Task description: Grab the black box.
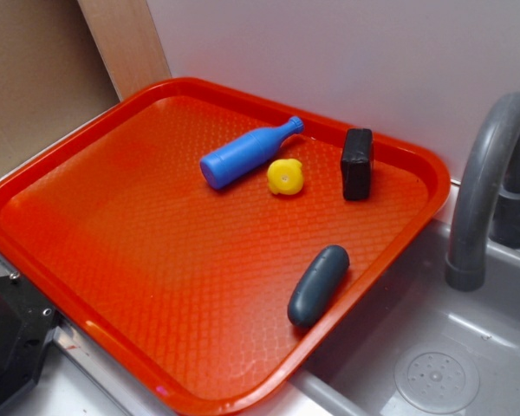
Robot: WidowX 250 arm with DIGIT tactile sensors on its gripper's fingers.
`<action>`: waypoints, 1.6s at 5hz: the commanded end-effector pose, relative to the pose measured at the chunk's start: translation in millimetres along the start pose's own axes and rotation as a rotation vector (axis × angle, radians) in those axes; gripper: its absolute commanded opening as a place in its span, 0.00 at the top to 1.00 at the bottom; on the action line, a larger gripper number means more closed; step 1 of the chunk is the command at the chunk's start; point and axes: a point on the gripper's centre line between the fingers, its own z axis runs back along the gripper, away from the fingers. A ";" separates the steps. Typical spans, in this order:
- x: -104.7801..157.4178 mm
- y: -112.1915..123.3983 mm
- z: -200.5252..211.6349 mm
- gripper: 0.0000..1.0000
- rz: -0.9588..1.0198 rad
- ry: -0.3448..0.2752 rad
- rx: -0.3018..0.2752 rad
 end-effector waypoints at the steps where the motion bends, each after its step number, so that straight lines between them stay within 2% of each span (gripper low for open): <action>1: 0.0 0.0 0.0 0.00 0.000 0.000 0.000; 2: 27.5 6.9 -44.5 0.00 0.081 -0.008 -0.052; 3: 64.1 -10.8 -62.8 0.00 0.180 -0.027 -0.067; 4: 102.1 -46.8 -77.6 0.00 0.082 -0.033 -0.095; 5: 135.6 -71.4 -90.7 0.00 0.009 -0.020 -0.118; 6: 153.0 -87.1 -99.0 0.00 -0.015 -0.033 -0.112; 7: 175.9 -98.3 -114.3 0.00 0.054 -0.066 -0.068; 8: 189.2 -101.2 -129.3 0.00 0.231 -0.088 -0.067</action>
